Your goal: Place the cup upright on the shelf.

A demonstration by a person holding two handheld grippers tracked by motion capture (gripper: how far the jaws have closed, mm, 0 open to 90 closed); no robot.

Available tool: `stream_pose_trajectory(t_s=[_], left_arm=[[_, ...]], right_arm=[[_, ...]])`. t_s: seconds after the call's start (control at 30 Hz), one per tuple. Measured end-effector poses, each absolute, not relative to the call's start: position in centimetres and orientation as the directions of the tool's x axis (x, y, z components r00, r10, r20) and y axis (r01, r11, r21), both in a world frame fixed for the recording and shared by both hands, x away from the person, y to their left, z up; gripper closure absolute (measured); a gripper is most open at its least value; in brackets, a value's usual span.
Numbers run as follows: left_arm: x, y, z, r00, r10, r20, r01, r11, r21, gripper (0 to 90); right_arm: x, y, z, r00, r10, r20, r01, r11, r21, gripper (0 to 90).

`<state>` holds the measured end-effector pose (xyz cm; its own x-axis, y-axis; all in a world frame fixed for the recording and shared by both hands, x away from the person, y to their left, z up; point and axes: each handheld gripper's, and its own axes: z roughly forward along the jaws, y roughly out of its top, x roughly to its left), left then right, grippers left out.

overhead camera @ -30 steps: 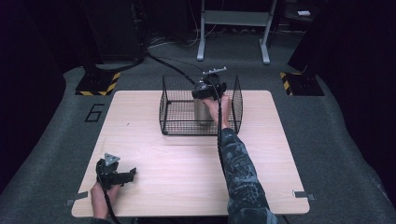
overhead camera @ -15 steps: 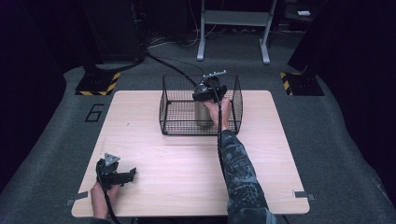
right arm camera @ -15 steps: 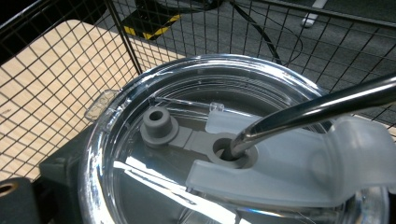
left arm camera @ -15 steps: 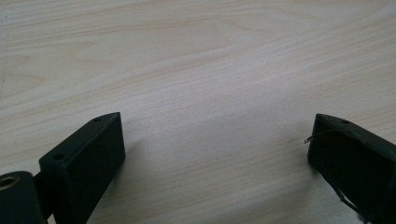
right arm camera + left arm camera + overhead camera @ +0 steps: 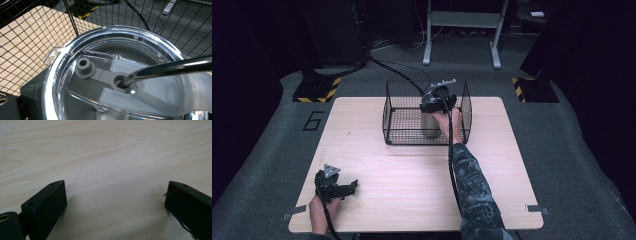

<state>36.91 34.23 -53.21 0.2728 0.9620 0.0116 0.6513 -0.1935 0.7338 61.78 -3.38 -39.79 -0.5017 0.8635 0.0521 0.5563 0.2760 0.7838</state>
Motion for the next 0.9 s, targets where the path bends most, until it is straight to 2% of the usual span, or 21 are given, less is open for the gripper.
stream_pose_trajectory(t_s=[0.4,0.9], left_arm=[[36.9,34.2,-53.2,0.267,0.964,0.005,0.65,-0.184,0.738,3.8],[36.9,34.2,-53.3,0.266,0.964,0.003,0.65,-0.182,0.738,3.8]], right_arm=[[60.7,-4.5,-38.5,-0.524,0.847,0.093,0.584,0.278,0.763,0.0],[56.5,-6.9,-35.6,-0.575,0.814,0.087,0.532,0.291,0.796,0.0]])
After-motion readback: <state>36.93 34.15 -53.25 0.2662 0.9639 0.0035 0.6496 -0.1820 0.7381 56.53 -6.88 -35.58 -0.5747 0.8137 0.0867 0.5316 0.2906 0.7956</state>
